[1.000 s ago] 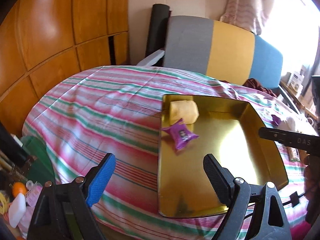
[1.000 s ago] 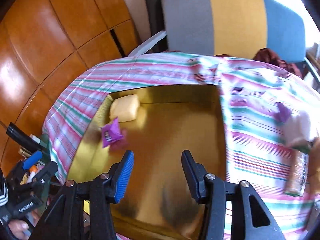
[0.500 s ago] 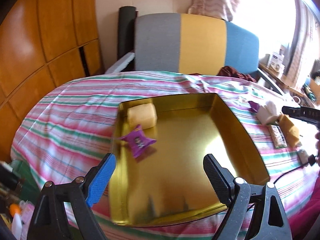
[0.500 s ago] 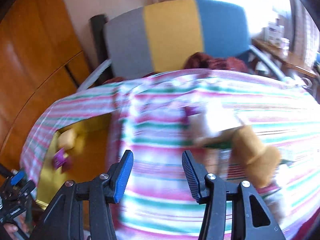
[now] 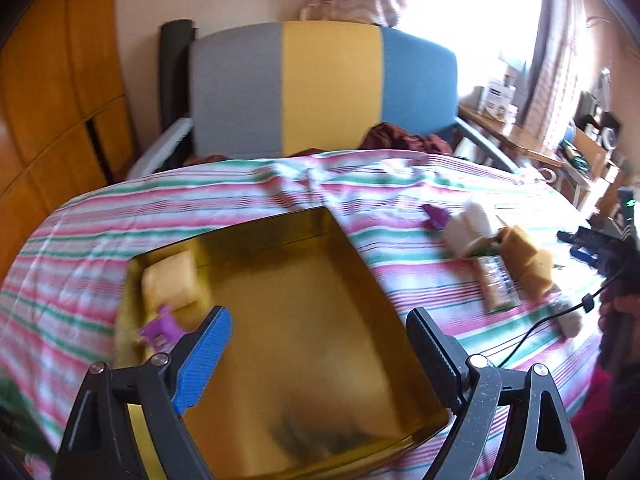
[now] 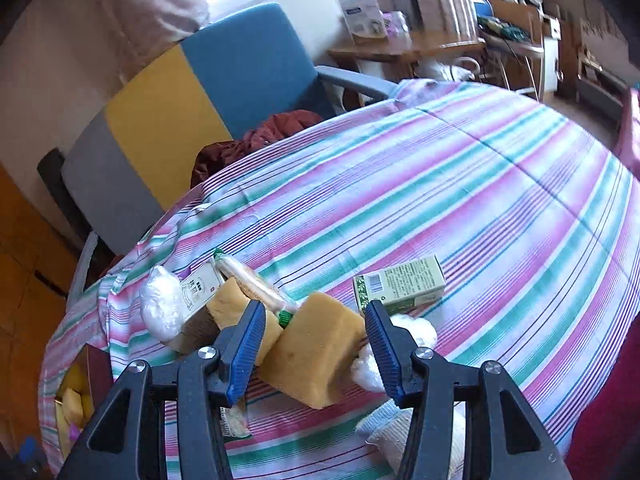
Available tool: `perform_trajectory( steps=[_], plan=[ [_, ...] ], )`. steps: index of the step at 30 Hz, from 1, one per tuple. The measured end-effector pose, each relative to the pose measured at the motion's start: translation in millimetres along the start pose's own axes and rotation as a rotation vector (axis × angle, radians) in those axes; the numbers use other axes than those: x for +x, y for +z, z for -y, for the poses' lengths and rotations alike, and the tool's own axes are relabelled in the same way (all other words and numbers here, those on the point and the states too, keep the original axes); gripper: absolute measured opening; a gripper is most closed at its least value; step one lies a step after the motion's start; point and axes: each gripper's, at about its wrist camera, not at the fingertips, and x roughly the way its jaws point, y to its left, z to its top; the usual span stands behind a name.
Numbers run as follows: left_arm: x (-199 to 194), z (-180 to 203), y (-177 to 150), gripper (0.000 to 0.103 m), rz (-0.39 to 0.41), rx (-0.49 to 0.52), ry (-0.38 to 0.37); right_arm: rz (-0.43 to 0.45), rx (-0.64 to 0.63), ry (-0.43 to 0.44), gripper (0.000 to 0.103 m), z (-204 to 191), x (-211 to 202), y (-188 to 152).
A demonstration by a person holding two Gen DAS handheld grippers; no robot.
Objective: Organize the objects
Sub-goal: 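Return both tools to the item pile and grasp the plastic-wrapped bundle with the left tool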
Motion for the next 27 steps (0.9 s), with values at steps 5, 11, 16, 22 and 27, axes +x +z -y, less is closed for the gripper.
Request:
perform_trajectory(
  steps=[5,11,16,22,27],
  plan=[
    [22.7,44.8,28.2,0.089,-0.015,0.043,-0.085,0.000,0.054,0.042,0.053,7.7,-5.5,4.4],
    [63.3,100.1,57.1,0.084,-0.051,0.099,-0.142,-0.037,0.067,0.071,0.053,7.5,-1.8,1.5],
    [95.6,135.7,76.9,0.080,-0.080,0.120,-0.170,-0.069,0.093,0.090,0.053,12.8,2.4,0.5],
    [134.0,171.5,95.3,0.080,-0.106,0.156,-0.184,-0.075,0.109,0.108,0.053,15.7,2.5,1.7],
    [163.9,195.5,104.5,0.080,-0.124,0.198,-0.173,-0.085,0.130,0.120,0.054,19.8,3.6,2.6]
  ],
)
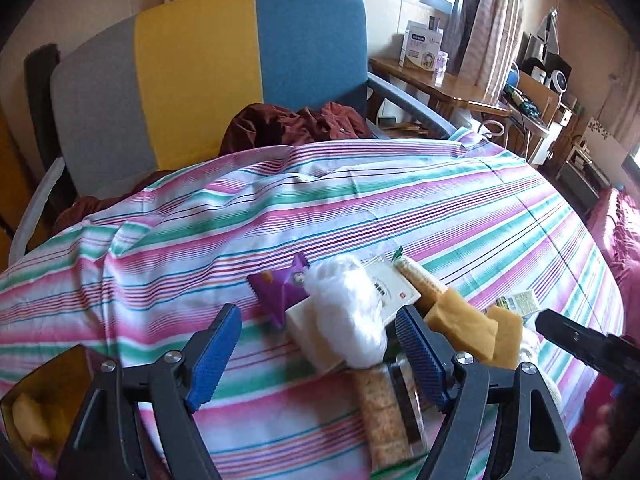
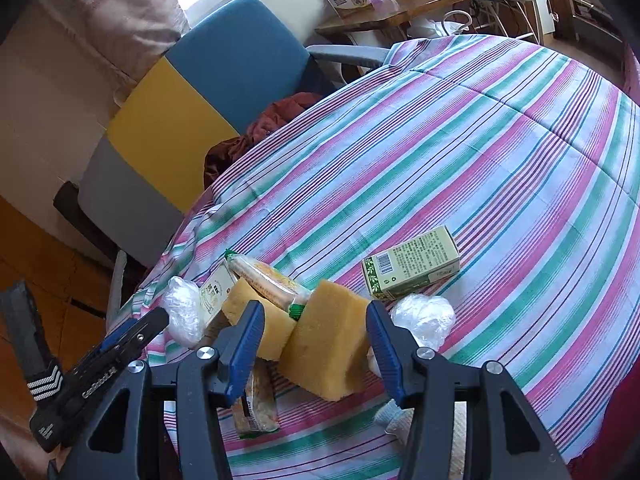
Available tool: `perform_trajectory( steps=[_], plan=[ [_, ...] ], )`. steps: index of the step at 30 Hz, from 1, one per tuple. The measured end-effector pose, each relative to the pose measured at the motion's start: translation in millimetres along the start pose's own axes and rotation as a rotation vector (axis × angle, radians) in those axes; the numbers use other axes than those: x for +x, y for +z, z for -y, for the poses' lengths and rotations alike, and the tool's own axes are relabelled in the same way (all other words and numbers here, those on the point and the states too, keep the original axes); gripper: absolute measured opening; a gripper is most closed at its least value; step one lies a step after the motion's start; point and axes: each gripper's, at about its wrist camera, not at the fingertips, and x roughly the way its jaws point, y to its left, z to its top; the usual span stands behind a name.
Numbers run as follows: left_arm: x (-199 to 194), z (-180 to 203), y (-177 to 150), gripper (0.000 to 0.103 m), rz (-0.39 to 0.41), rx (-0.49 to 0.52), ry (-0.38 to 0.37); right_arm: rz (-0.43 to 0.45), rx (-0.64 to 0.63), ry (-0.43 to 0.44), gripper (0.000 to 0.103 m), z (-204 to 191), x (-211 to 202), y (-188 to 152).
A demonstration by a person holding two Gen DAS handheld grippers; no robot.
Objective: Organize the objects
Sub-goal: 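Return both tools to the item pile and grasp the plastic-wrapped bundle with the left tool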
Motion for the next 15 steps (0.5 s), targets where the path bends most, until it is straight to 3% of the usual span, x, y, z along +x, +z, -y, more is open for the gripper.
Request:
perform_trajectory(
  steps=[2,4,6,15],
  plan=[
    [13.2,4.3,4.5,0.080,-0.014,0.011,0.011,-0.003,0.002,0.000,0.054,-0.1,1.0,0.5],
    [26.5,7.2,7.2,0.070,-0.026,0.023,0.006,-0.006,0.000,0.000,0.054,-0.4,2.0,0.3],
    [38.8,9.5,6.2,0.036,-0.055,0.036,-0.003,-0.008,-0.010,-0.005,0.054,-1.2,3.4,-0.1],
    [-0.3,-13.3,-34.1,0.036,-0.024,-0.002,-0.042,-0.021,-0.072,-0.020,0.054,-10.1,11.1,-3.7]
  ],
)
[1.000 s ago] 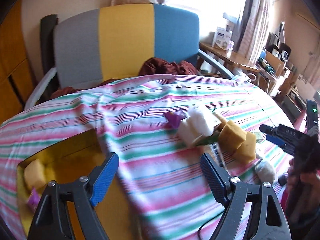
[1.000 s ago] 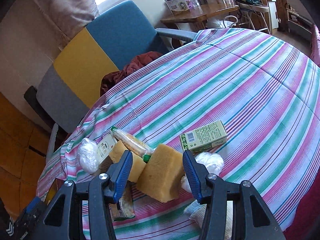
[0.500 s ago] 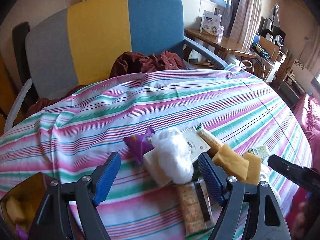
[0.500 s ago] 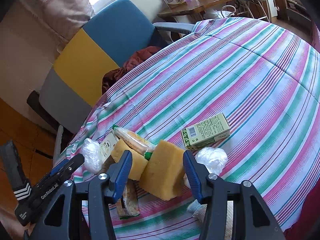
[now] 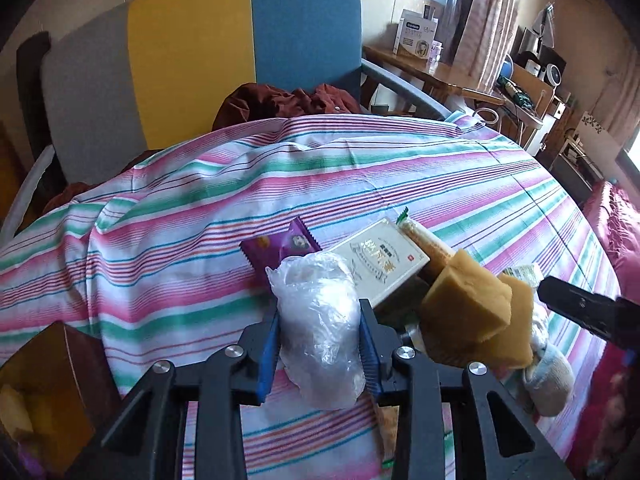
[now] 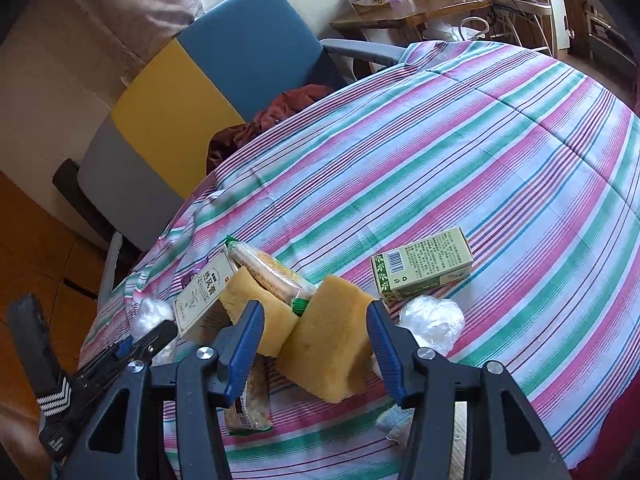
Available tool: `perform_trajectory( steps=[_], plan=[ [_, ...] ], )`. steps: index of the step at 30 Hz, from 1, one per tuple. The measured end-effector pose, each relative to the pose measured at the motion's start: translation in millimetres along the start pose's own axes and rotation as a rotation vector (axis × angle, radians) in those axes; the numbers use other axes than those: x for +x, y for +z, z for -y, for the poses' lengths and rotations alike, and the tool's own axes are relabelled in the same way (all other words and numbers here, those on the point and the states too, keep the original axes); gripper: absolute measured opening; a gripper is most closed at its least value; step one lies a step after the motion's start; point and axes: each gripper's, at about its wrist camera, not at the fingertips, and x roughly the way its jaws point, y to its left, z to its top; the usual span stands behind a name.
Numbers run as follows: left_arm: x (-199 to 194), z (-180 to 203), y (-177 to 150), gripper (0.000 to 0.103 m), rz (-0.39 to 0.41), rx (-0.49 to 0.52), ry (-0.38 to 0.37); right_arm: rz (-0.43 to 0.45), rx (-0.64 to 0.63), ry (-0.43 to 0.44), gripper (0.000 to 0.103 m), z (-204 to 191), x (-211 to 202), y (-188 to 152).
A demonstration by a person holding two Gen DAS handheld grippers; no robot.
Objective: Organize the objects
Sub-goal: 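Return both tools to the item pile and grasp the plastic-wrapped bundle with the left tool, then carry plastic bundle to tray with left tool while right tool grasps white ointment box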
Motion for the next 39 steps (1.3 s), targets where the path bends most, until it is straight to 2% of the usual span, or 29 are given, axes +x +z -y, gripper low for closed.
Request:
perform_trajectory(
  steps=[8,11,14,19,23,24,25,27,29,35,39],
  plan=[
    [-41.5,-20.2,-50.6,0.036,-0.006,-0.058,-0.031,0.032,0.059,-0.048,0.054,16.1,-3.0,5.8],
    [-56.2,-27.3,-65.9,0.036,-0.003,-0.079,-0.035,0.048,0.018,-0.036,0.054,7.8,-5.5,5.0],
    [-73.9,-33.1,-78.3,0.036,0.013,-0.080,-0.034,0.042,-0.073,0.017,0.054,-11.9,-5.7,0.4],
    [-102.2,-50.9,-95.0,0.036,0.040,-0.096,-0.028,-0.062,-0.231,0.153,0.054,-53.3,6.8,-19.1],
    [-120.6,-75.8,-110.0,0.036,0.056,-0.147,-0.019,-0.179,-0.300,0.201,0.054,-81.2,23.4,-40.0],
    [-124.5,-82.2,-113.8,0.036,0.058,-0.162,-0.017,-0.197,-0.297,0.199,0.058,-86.8,28.4,-42.0],
    [-127.4,-87.5,-116.7,0.036,0.059,-0.174,-0.016,-0.211,-0.289,0.192,0.063,-92.3,33.4,-42.1],
    [-134.3,-97.5,-123.6,0.036,0.066,-0.201,-0.013,-0.225,-0.242,0.184,0.084,-101.5,44.9,-36.3],
    [-142.0,-108.3,-130.2,0.036,0.075,-0.230,-0.013,-0.230,-0.142,0.172,0.086,-106.1,58.6,-26.0],
    [-157.2,-137.8,-145.4,0.036,0.104,-0.313,-0.019,-0.209,0.192,0.016,0.090,-100.6,101.0,-0.6],
    [-162.9,-156.0,-155.4,0.036,0.116,-0.356,-0.025,-0.186,0.285,-0.083,0.090,-101.3,119.3,6.6]
  ],
)
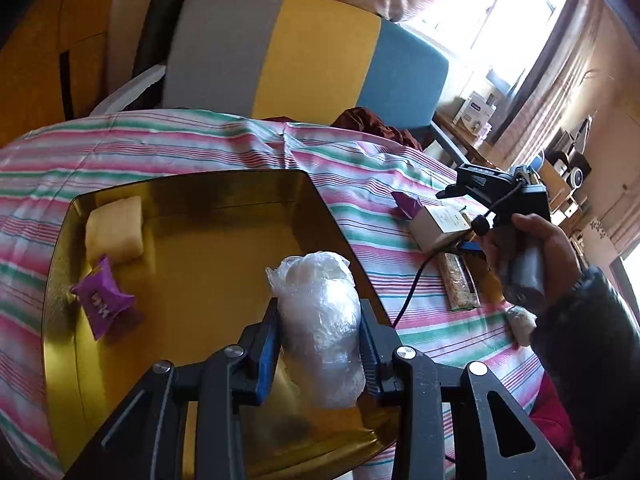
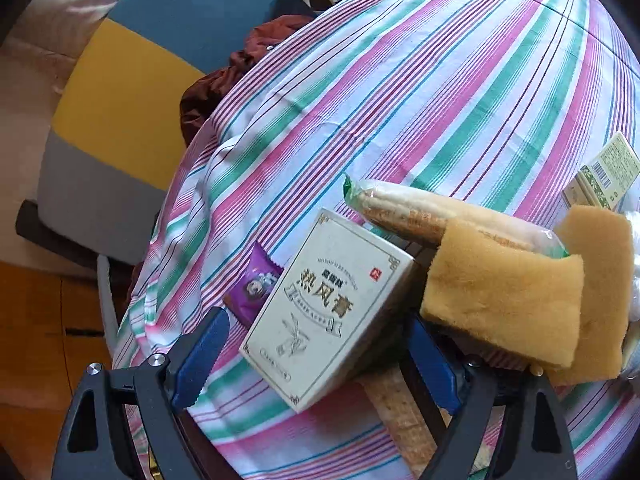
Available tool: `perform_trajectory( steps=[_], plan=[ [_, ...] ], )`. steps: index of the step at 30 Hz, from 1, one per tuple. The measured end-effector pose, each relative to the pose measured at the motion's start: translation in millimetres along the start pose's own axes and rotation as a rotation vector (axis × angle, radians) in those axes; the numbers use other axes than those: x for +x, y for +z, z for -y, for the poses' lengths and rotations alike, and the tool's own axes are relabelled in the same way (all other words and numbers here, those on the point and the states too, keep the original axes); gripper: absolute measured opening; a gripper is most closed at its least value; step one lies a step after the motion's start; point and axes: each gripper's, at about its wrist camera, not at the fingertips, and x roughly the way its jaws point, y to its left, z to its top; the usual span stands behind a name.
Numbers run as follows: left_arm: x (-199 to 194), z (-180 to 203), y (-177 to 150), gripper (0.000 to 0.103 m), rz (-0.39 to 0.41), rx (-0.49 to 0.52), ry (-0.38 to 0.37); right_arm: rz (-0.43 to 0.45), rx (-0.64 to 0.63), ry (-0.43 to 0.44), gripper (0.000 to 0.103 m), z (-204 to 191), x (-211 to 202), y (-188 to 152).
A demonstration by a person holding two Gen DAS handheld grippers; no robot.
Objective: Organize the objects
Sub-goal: 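Carry plastic bundle to tray with left tool while right tool grasps white ointment box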
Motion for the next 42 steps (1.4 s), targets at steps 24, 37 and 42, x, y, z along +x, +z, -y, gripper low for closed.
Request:
perform_trajectory(
  steps=[24,37,42],
  plan=[
    [-60.7,-69.2,-36.5,0.036,0.081,-0.136,0.098,-0.036,-0.619,-0.063,0.053,-17.8,-24.4,-57.0],
    [-113.8,-119.8,-68.0,0.036,0.103,-0.240,0.274,0.012,-0.742,0.056,0.052,7.2,-43.5,-74.8],
    [-91.8,-100.2,-69.8,0.036,0.056,-0.194,0.265,0.033,-0.766,0.071,0.052,1.9,-51.1,-79.5]
  ],
)
